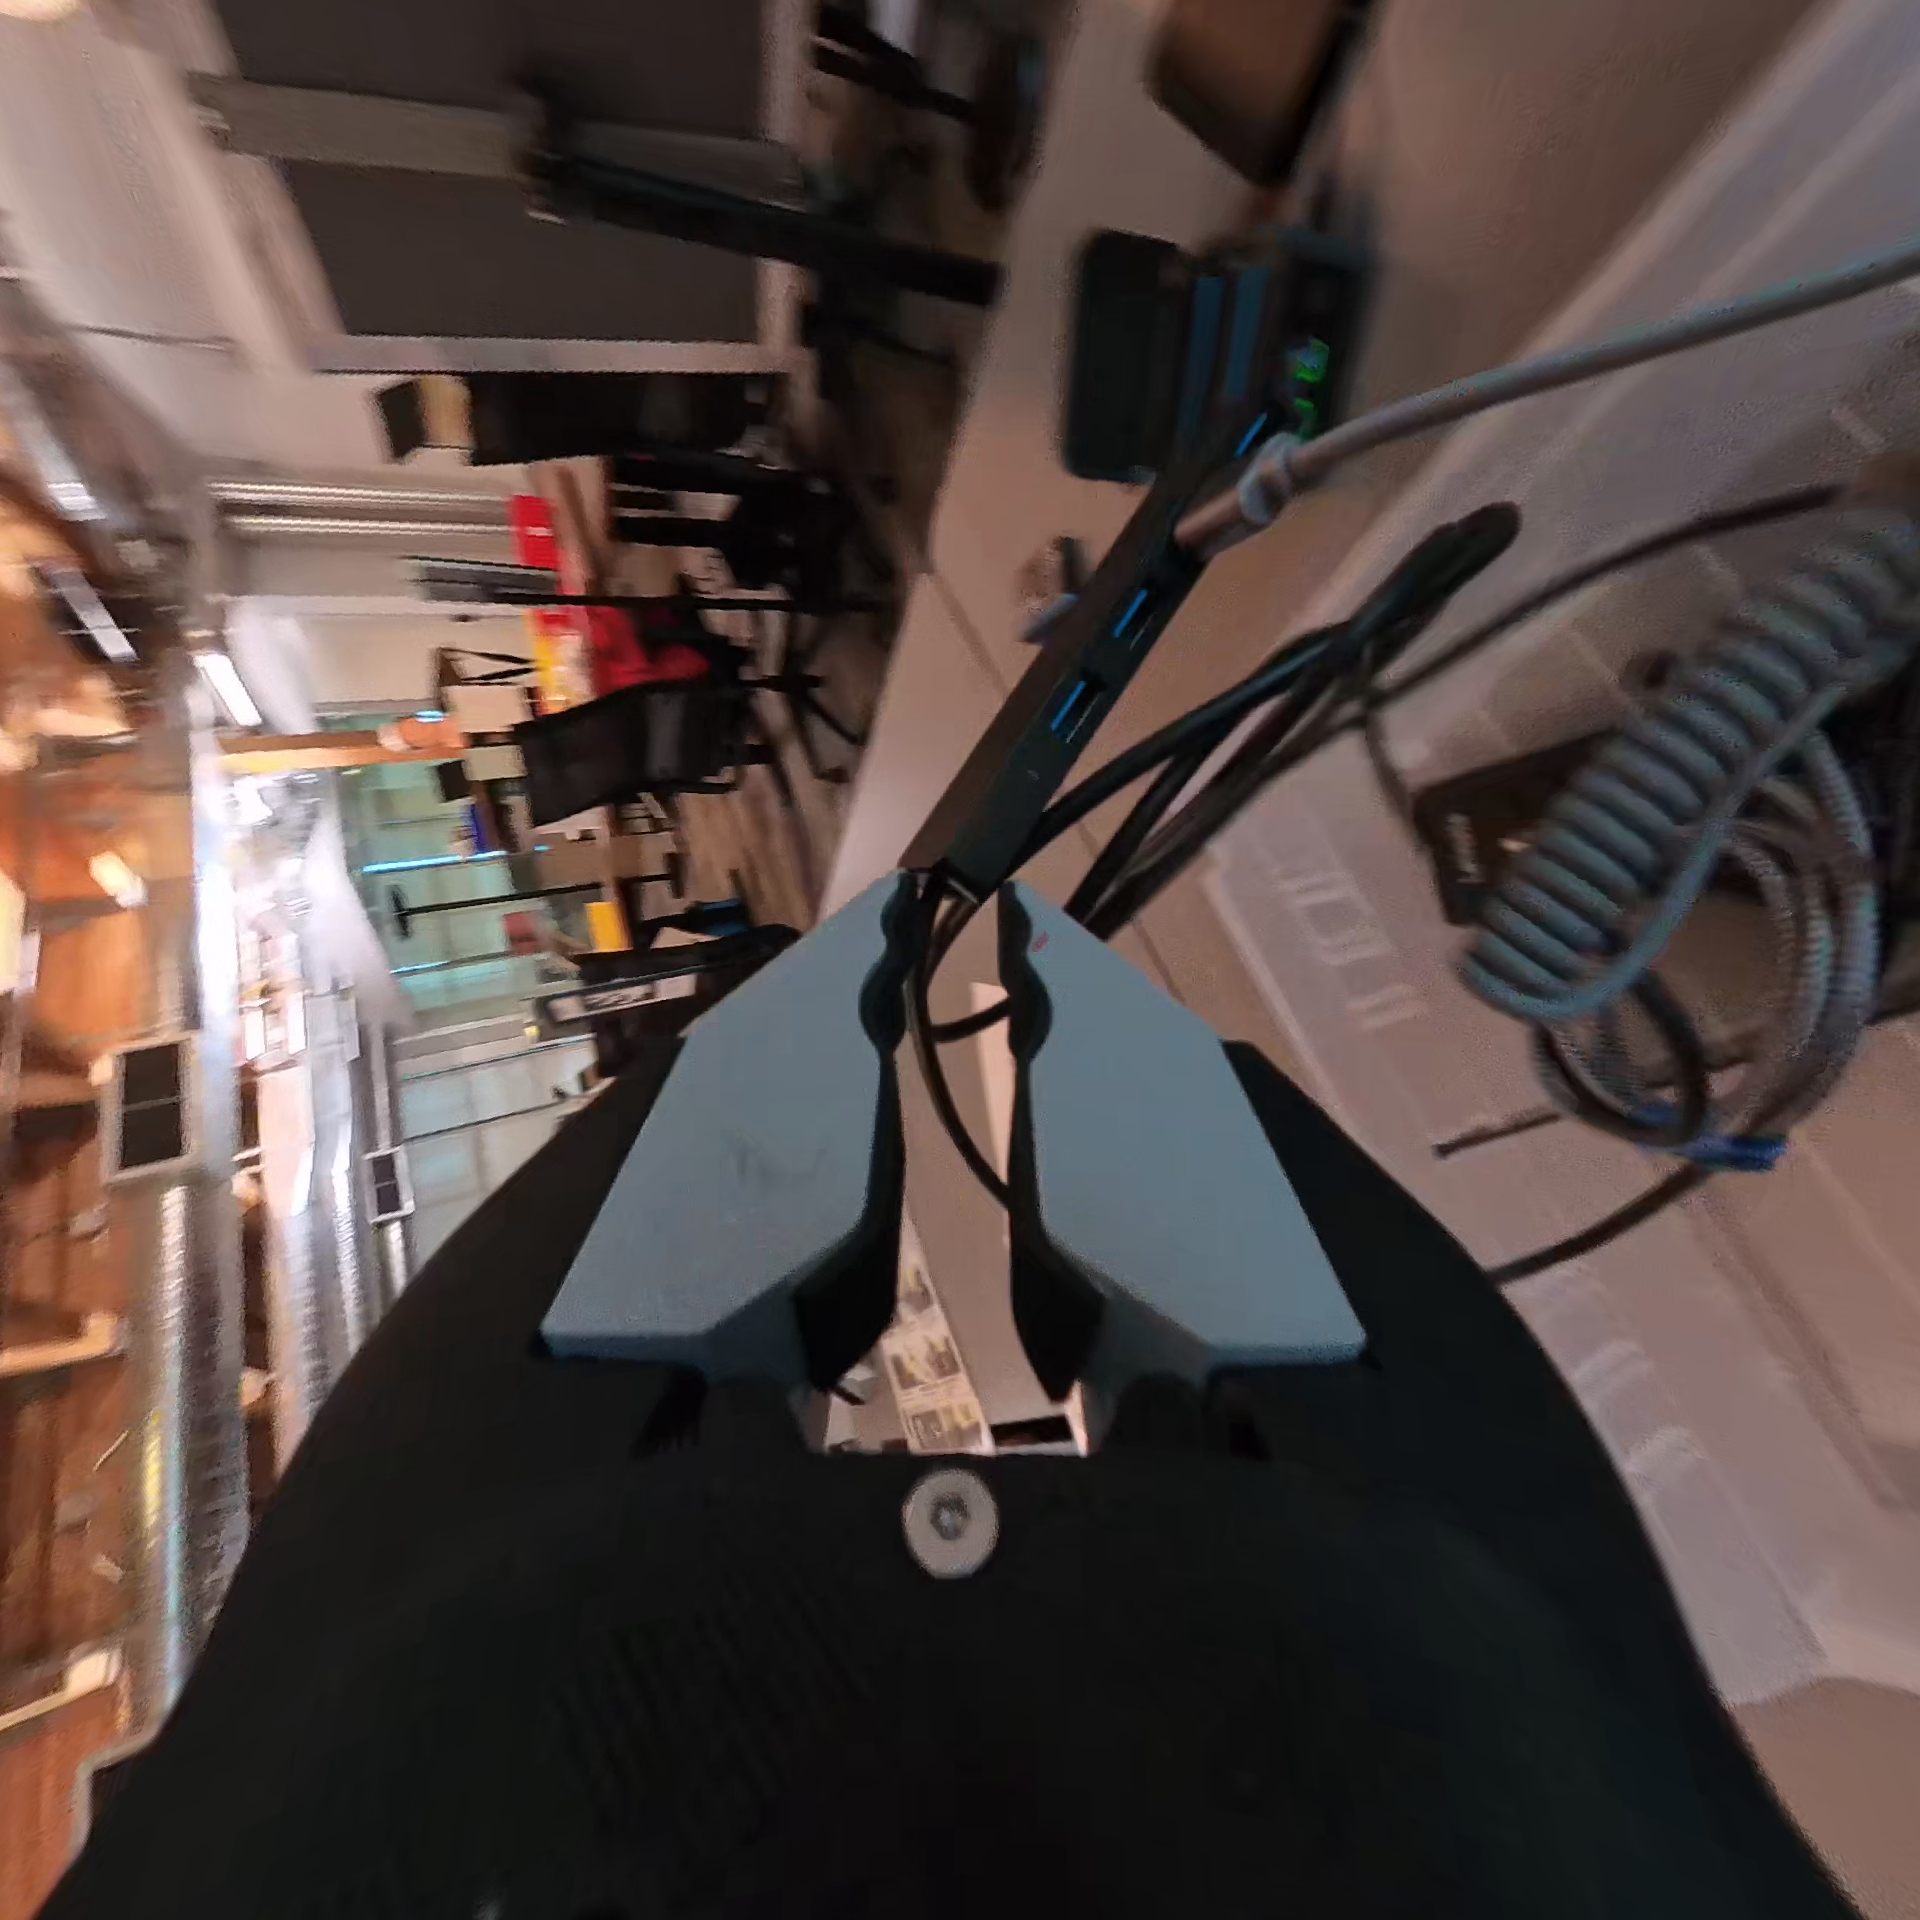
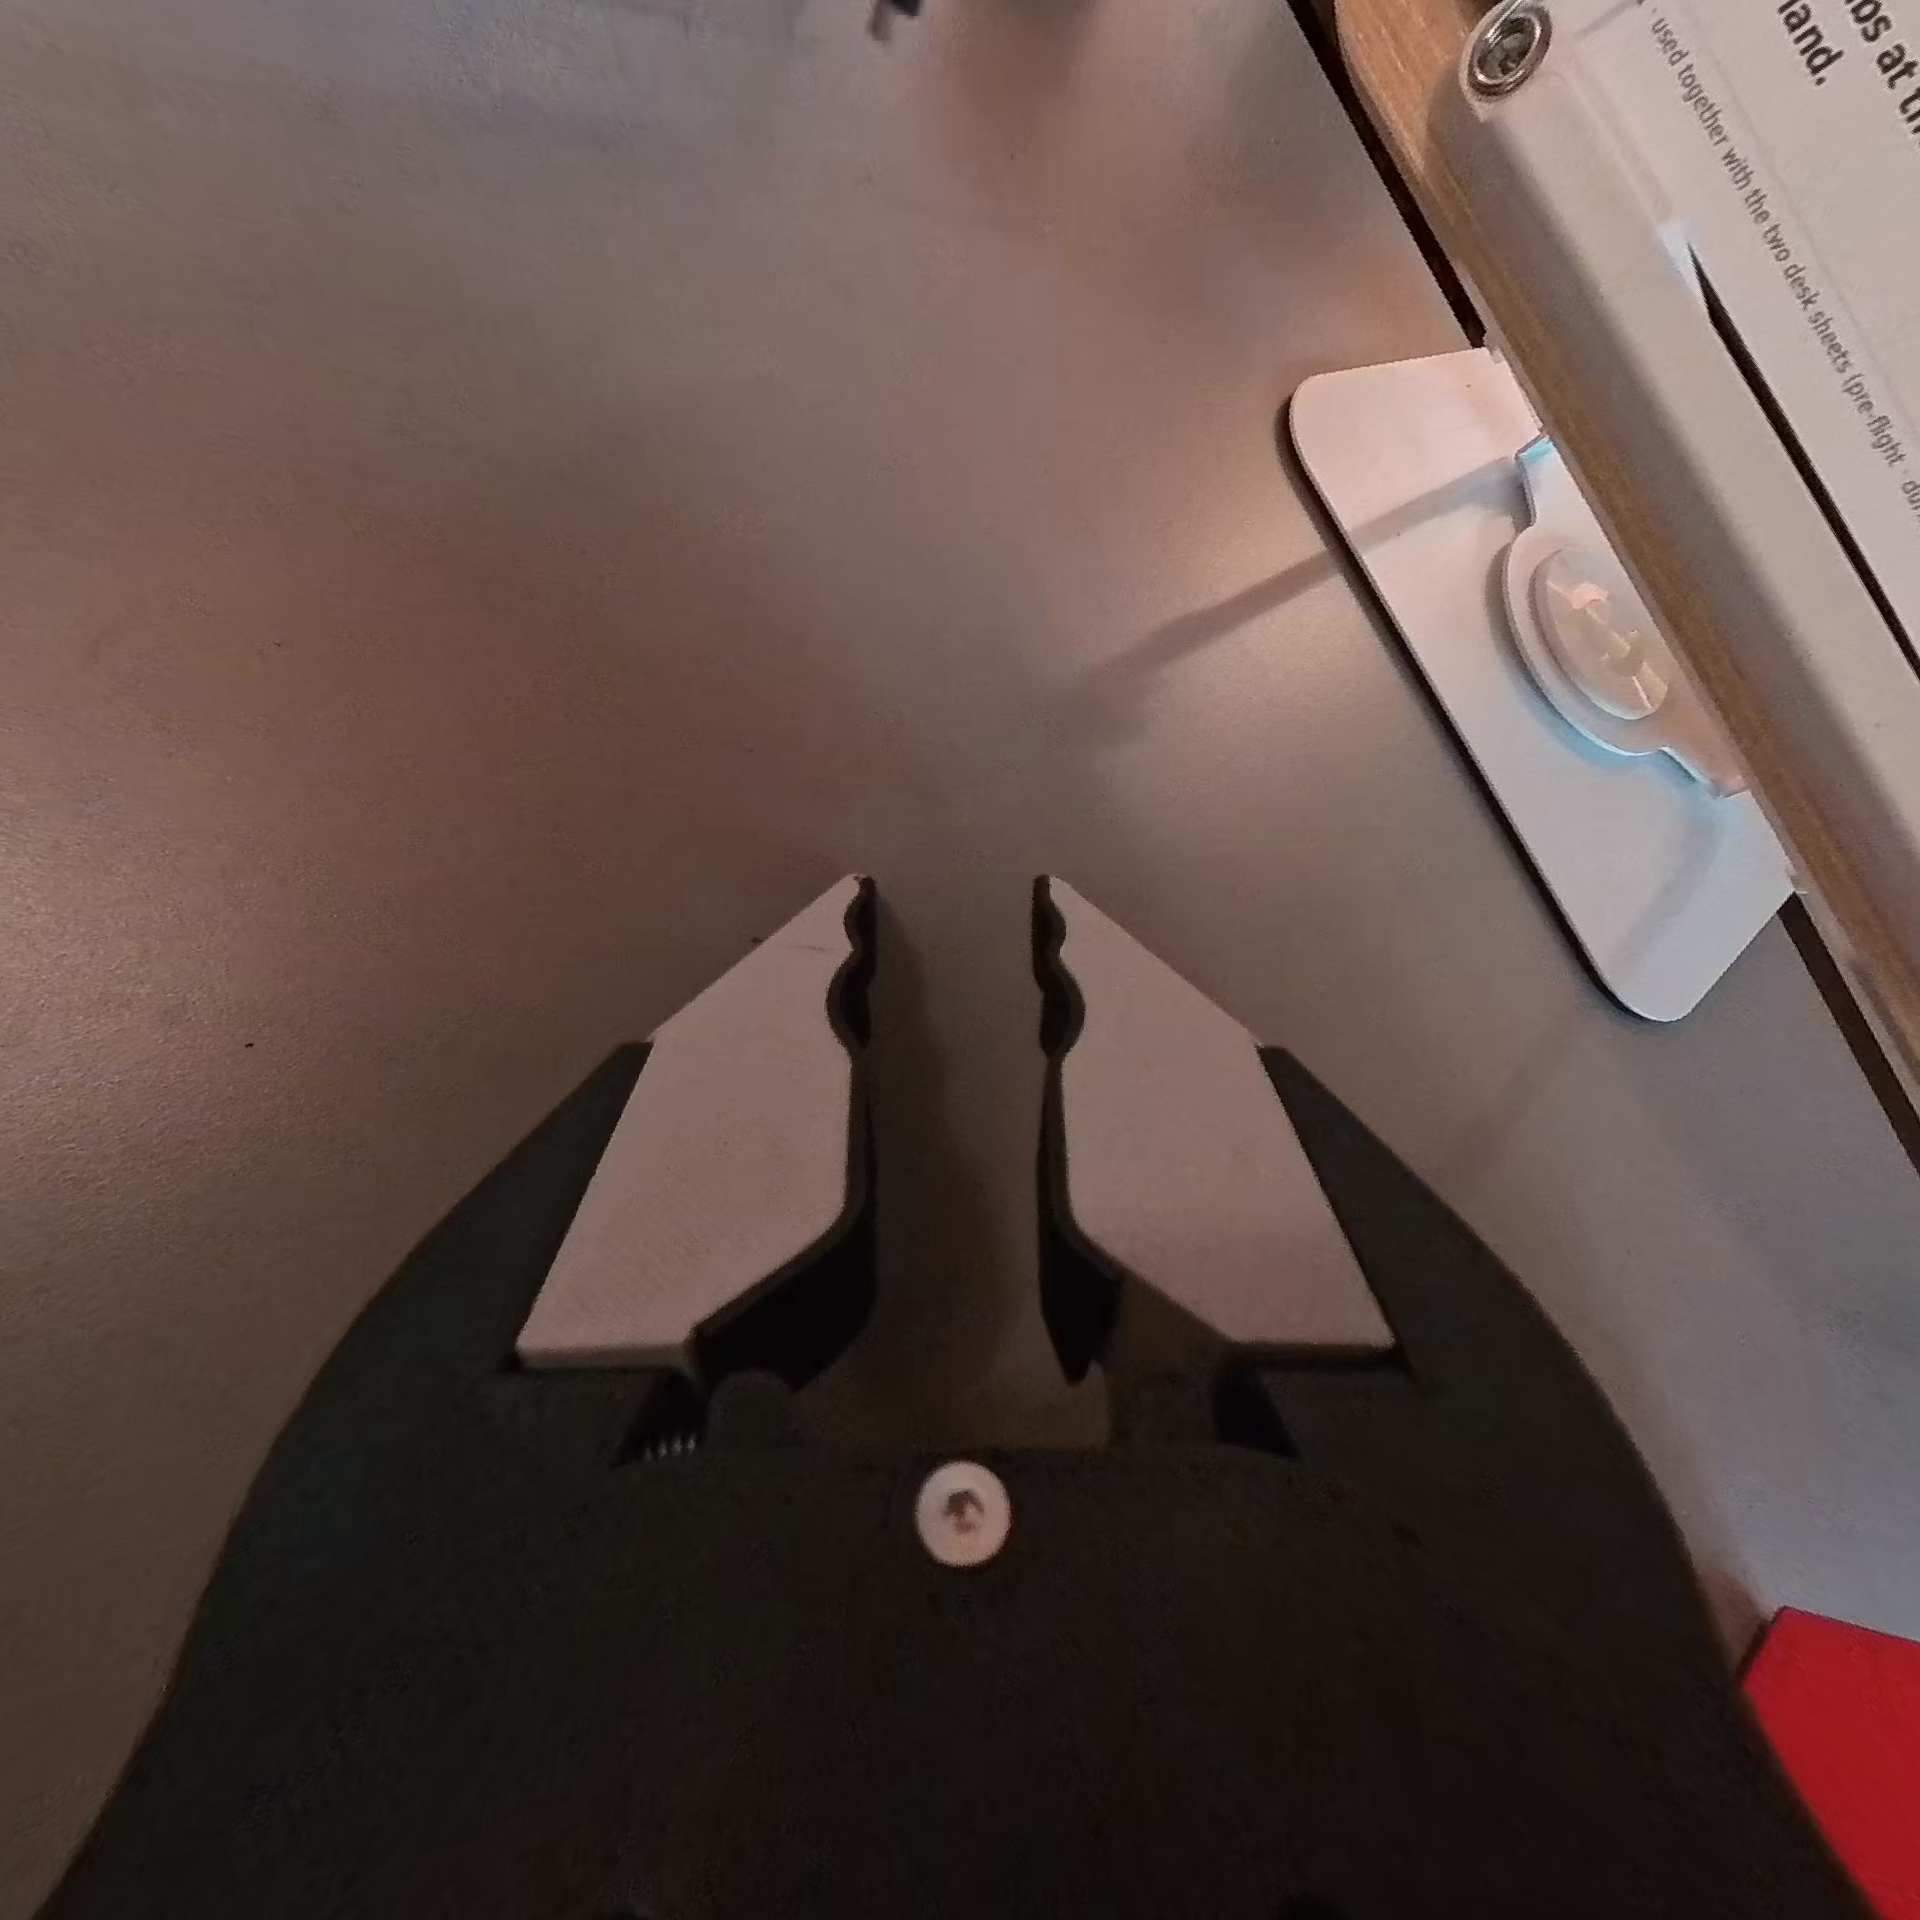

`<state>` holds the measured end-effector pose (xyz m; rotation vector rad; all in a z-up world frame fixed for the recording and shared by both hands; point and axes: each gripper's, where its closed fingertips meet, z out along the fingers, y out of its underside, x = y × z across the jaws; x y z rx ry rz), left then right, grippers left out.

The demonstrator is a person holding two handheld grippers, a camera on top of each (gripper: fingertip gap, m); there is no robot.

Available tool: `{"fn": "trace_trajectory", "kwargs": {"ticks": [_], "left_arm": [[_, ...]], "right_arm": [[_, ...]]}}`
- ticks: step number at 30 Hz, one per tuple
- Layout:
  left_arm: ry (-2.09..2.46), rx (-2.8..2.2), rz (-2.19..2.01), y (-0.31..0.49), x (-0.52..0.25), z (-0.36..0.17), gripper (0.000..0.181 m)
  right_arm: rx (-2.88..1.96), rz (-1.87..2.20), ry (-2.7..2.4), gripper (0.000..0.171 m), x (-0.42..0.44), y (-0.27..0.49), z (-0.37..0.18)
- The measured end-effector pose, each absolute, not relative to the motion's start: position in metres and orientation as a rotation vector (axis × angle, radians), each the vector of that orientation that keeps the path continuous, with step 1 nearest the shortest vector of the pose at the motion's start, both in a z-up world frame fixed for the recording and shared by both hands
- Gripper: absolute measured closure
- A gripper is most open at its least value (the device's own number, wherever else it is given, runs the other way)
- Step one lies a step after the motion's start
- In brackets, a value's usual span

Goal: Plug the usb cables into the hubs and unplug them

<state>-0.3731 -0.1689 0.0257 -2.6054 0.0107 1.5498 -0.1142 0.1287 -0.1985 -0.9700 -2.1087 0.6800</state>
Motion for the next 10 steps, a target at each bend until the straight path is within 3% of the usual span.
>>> {"fn": "trace_trajectory", "kwargs": {"ticks": [3, 4, 6, 10], "left_arm": [[-0.027, -2.506, 1.616, -0.165, -0.356, 0.062, 0.171], [-0.028, -2.564, 1.539, -0.162, -0.347, 0.055, 0.179], [0.104, -2.722, 1.375, -0.154, -0.322, 0.028, 0.176], [0.183, -2.771, 1.529, -0.160, -0.318, 0.021, 0.181]], "right_arm": [[-0.966, 0.663, -2.101, 0.145, -0.114, 0.130, -0.199], [-0.964, 0.659, -2.097, 0.145, -0.114, 0.131, -0.198], [-0.963, 0.652, -2.092, 0.145, -0.113, 0.132, -0.198], [-0.969, 0.640, -2.081, 0.145, -0.111, 0.137, -0.198]]}}
